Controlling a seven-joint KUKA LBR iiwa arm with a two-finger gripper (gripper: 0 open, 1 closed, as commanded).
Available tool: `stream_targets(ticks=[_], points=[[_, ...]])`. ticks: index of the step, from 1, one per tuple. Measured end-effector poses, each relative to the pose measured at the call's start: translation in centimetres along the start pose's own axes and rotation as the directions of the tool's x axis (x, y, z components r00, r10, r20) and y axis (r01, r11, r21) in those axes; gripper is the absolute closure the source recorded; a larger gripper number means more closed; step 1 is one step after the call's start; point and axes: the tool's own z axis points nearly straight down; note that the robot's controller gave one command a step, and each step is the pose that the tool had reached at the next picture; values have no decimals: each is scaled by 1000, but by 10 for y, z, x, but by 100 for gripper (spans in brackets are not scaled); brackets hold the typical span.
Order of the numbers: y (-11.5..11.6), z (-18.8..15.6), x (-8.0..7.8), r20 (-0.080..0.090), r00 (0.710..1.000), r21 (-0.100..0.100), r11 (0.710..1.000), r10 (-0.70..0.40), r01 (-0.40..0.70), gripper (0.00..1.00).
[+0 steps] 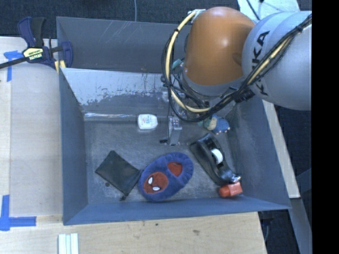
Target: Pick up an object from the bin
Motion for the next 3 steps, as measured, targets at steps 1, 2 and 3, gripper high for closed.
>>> stream_targets(ticks=[1,2,3], points=[[-22,151,90,-10,996,0,996,-92,92,0],[-22,144,82,18,996,0,996,-90,90,100],[36,3,83,8,996,-2,996,-87,87,100]])
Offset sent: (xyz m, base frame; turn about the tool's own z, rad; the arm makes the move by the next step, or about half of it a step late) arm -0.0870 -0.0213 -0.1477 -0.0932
